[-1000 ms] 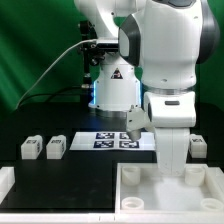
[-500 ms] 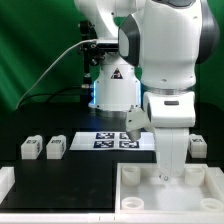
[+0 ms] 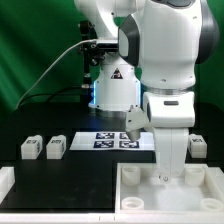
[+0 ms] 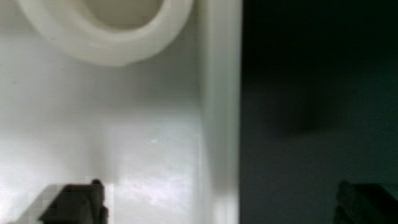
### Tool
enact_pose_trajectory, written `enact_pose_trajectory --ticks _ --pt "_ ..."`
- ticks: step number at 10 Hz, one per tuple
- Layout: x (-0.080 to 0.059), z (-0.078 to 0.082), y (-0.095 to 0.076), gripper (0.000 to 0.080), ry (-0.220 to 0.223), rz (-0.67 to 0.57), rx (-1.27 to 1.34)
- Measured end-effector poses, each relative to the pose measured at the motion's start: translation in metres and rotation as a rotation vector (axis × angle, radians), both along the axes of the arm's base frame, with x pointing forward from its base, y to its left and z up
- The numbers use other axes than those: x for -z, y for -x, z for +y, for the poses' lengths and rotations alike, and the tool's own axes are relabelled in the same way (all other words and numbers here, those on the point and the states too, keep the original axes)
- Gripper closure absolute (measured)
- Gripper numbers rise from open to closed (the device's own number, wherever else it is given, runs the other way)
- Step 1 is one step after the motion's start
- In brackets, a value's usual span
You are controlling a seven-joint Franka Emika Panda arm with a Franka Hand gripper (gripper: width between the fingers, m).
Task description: Assemble one leg
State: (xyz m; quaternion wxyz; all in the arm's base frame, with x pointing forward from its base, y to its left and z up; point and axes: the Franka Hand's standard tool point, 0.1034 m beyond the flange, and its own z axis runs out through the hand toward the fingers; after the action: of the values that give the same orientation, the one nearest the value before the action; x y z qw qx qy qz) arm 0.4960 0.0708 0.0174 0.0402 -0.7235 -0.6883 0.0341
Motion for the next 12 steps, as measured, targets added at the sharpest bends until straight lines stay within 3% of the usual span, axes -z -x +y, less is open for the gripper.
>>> enact_pose_trajectory --ticks 3,5,6,8,12 --pt "-0.002 -0.001 0.0 0.0151 0.003 0.003 0.039" --pt "-0.027 0.003 0.005 0.0151 0.033 0.004 0.238" --pt "-0.038 0.018 0.014 0.0151 0.043 0.0 0.369" --pt "-0.036 0.038 0.03 0.0151 0.036 0.033 0.697" --pt "-0.036 0.044 0.031 0.0151 0.075 0.054 1.113"
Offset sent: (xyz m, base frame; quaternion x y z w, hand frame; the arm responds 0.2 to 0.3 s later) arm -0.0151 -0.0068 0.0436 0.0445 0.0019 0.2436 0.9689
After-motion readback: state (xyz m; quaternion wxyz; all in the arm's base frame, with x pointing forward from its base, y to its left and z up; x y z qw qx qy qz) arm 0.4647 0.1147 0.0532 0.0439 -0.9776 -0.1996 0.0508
